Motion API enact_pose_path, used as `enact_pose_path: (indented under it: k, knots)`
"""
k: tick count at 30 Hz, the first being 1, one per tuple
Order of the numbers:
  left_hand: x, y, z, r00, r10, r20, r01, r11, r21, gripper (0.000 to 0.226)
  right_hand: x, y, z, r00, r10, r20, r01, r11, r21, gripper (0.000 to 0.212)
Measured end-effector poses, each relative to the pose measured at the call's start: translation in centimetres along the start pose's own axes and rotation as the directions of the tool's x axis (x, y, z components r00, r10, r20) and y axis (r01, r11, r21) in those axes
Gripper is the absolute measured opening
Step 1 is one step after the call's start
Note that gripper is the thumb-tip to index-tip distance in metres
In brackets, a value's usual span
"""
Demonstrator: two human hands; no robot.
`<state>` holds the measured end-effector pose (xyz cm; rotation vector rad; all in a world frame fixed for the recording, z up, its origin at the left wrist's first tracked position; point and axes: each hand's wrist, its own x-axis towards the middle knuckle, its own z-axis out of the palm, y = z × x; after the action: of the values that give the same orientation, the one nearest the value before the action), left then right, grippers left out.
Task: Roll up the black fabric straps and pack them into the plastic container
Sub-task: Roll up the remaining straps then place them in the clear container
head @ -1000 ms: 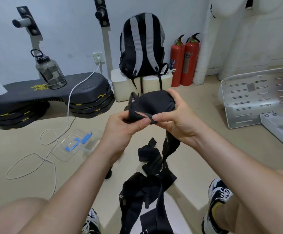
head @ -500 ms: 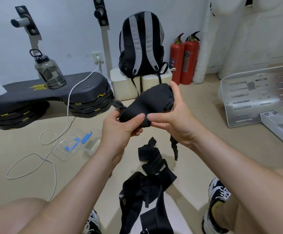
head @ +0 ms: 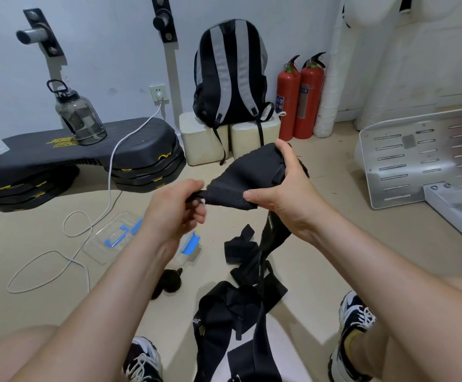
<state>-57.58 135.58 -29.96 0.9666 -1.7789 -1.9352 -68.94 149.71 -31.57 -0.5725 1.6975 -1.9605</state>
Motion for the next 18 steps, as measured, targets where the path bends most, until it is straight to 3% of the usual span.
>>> enact_pose_path:
  k: [2,4,6,8,10,13,16,18]
  knots:
    - [0.4,0.4,-0.9,0.996,0.008,-0.092,-0.009,1.000,-0.010,0.029,0.0,-0.3,-0.2,1.000,0.004,0.006,-0.004,1.000,-0.010,0.111]
    - [0.5,1.0,-1.7,0.990,0.103,-0.098,-0.102,0.995,0.007,0.019,0.0,-0.4,-0.3,1.000,0.021,0.004,-0.021,1.000,0.009,0.110]
    - [0.5,1.3,-2.7,0.975,0.206,0.086,-0.218,0.960,0.175,0.025,0.1,-0.6,-0.4,0.999,0.052,0.001,-0.052,0.996,0.068,0.109]
    - [0.4,1.2,-3.6,0.921,0.174,0.348,-0.324,0.839,0.437,0.066,0.2,-0.9,-0.5,0.996,0.086,0.010,-0.086,0.987,0.133,0.107]
    - [0.4,0.7,-3.6,0.874,0.158,0.459,-0.413,0.739,0.533,0.095,0.2,-1.1,-0.6,0.994,0.108,0.022,-0.110,0.975,0.191,0.105]
    - [-0.1,0.3,-2.3,0.844,0.304,0.443,-0.483,0.790,0.378,0.097,0.0,-1.2,-0.8,0.988,0.143,0.057,-0.153,0.954,0.259,0.099]
    - [-0.7,-0.2,-0.7,0.820,0.384,0.425,-0.475,0.870,0.131,0.064,-0.4,-1.3,-0.7,0.978,0.168,0.124,-0.196,0.941,0.275,0.096]
    - [-0.9,-0.1,-0.1,0.820,0.395,0.413,-0.461,0.885,0.070,0.042,-0.5,-1.3,-0.6,0.973,0.177,0.146,-0.210,0.941,0.265,0.095]
